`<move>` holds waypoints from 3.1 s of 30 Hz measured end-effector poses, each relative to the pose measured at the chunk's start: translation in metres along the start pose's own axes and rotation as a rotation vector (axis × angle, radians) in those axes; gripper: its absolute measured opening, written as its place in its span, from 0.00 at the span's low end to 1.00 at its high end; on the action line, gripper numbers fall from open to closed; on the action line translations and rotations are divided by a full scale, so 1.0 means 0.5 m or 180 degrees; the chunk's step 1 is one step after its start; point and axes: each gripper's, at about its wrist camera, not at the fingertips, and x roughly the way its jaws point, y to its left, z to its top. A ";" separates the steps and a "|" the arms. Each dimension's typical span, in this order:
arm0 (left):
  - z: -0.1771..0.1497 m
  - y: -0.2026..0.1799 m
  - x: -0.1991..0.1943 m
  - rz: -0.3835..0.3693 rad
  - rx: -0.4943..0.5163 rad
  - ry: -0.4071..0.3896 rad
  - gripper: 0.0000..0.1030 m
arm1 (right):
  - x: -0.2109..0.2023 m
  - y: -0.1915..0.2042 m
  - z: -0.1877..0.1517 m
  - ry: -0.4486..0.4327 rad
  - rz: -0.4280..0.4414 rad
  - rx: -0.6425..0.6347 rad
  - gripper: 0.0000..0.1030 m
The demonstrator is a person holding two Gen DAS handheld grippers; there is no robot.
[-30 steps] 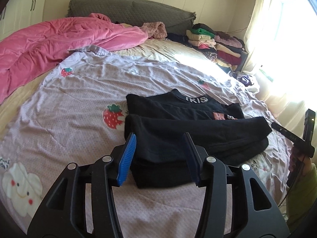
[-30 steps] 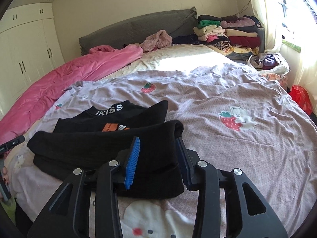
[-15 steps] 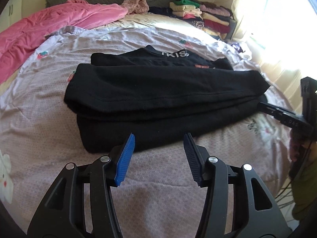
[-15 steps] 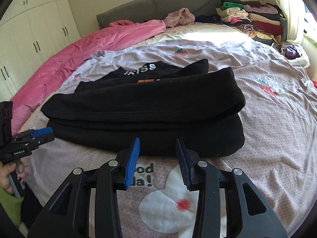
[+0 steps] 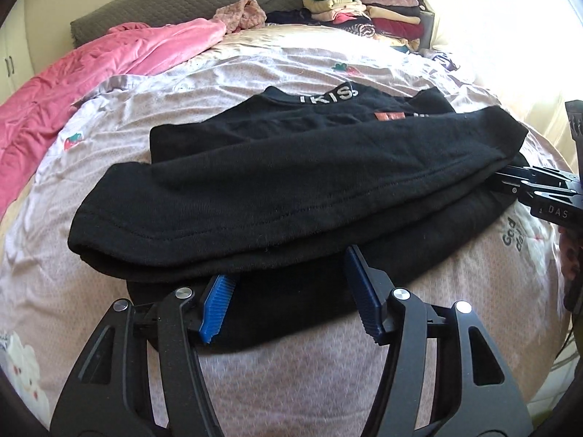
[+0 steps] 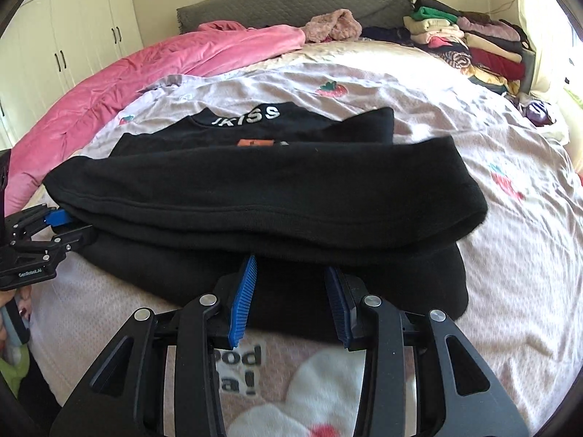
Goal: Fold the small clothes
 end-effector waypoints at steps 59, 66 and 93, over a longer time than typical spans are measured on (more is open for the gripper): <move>0.112 0.283 0.103 -0.0424 -0.1301 -0.0179 0.28 | 0.134 -0.169 0.192 -0.0020 -0.0510 0.0694 0.30; 0.115 0.270 0.095 -0.0341 -0.1158 -0.0185 0.16 | 0.120 -0.170 0.186 -0.0105 -0.0507 0.0730 0.22; 0.149 0.259 -0.020 -0.0330 -0.0937 -0.0732 0.04 | 0.043 -0.157 0.198 -0.0477 -0.0482 0.0657 0.04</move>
